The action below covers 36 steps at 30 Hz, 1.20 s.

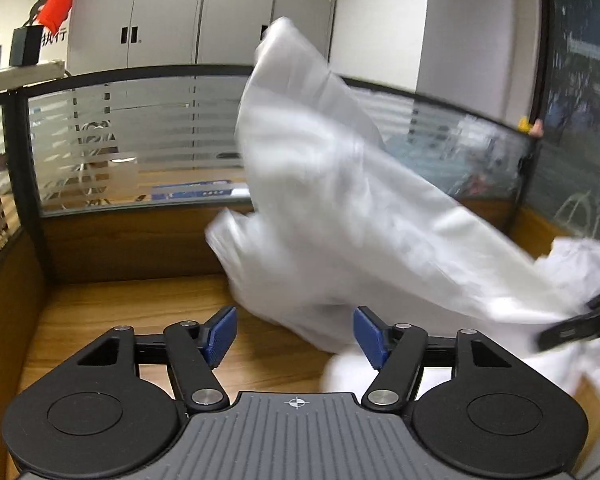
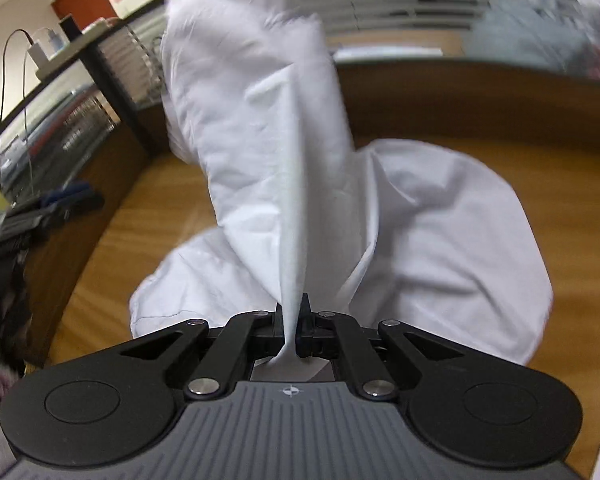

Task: Fold clothes
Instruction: 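Lift the shirt high with both tools and shake it out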

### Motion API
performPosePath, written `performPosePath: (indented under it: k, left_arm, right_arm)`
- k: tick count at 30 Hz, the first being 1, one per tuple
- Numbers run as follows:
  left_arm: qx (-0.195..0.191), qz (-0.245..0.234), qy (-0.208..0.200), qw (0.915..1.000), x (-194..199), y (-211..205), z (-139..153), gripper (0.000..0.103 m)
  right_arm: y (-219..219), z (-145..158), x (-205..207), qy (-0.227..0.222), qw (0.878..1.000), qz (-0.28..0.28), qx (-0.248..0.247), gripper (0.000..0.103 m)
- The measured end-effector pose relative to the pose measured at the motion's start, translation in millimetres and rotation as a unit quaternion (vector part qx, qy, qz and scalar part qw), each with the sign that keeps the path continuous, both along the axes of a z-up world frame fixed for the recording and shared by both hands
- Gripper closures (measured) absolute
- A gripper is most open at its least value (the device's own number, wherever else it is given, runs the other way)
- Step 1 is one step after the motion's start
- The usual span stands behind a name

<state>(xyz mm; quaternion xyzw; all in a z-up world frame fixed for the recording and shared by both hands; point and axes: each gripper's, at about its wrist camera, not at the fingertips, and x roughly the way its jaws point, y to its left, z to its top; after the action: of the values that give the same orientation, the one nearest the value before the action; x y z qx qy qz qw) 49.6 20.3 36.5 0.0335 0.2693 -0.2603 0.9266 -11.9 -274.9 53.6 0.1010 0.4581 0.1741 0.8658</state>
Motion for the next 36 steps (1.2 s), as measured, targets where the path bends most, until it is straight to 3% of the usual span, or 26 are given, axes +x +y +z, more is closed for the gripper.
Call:
performPosePath:
  k: [4,10,15,17,18,19,21,25,30,33,36]
  left_arm:
    - [0.033,-0.013,0.013,0.9993,3.0,-11.3,-16.6,0.032]
    - [0.065,-0.07,0.048,0.9943,6.2,-45.4,-49.0,0.029]
    - [0.088,-0.137,0.017,0.9865,-7.5,-76.5,-63.3,0.027]
    - [0.091,-0.159,0.006,0.9831,-13.6,-83.5,-62.4,0.033]
    - [0.084,-0.173,0.007,0.9814,-14.7,-87.4,-58.5,0.048]
    - [0.077,-0.186,0.009,0.9795,-15.7,-91.2,-54.3,0.075]
    - [0.053,-0.212,0.036,0.9752,-14.8,-92.7,-44.0,0.101]
    - [-0.009,-0.238,0.06,0.9695,-16.1,-78.8,-12.7,0.101]
    - [-0.019,-0.221,0.052,0.9737,-12.3,-62.9,11.9,0.101]
    - [-0.026,-0.196,0.041,0.9794,-6.8,-51.8,16.1,0.1]
    - [-0.024,-0.169,0.045,0.9843,-3.2,-37.8,15.3,0.1]
  right_arm:
    - [-29.0,7.7,-30.9,-0.005,1.0,-0.018,-0.01,0.101]
    - [-52.9,47.1,-46.1,-0.04,0.998,-0.041,-0.026,0.101]
    - [-60.8,81.6,-42.2,-0.057,0.997,-0.043,-0.041,0.101]
    - [-64.6,98.4,-43.9,-0.066,0.996,-0.043,-0.041,0.101]
    - [-66.8,110.9,-45.2,-0.075,0.995,-0.044,-0.043,0.101]
    - [-68.9,123.5,-46.6,-0.084,0.994,-0.045,-0.045,0.101]
    - [-72.2,149.3,-44.9,-0.107,0.992,-0.048,-0.052,0.101]
    - [-78.9,199.1,-32.2,-0.16,0.984,-0.041,-0.066,0.101]
    - [-61.7,232.8,20.7,-0.2,0.976,0.012,-0.088,0.101]
    - [-41.2,222.7,66.3,-0.193,0.975,0.055,-0.093,0.101]
    - [-23.6,187.8,111.7,-0.169,0.978,0.076,-0.1,0.101]
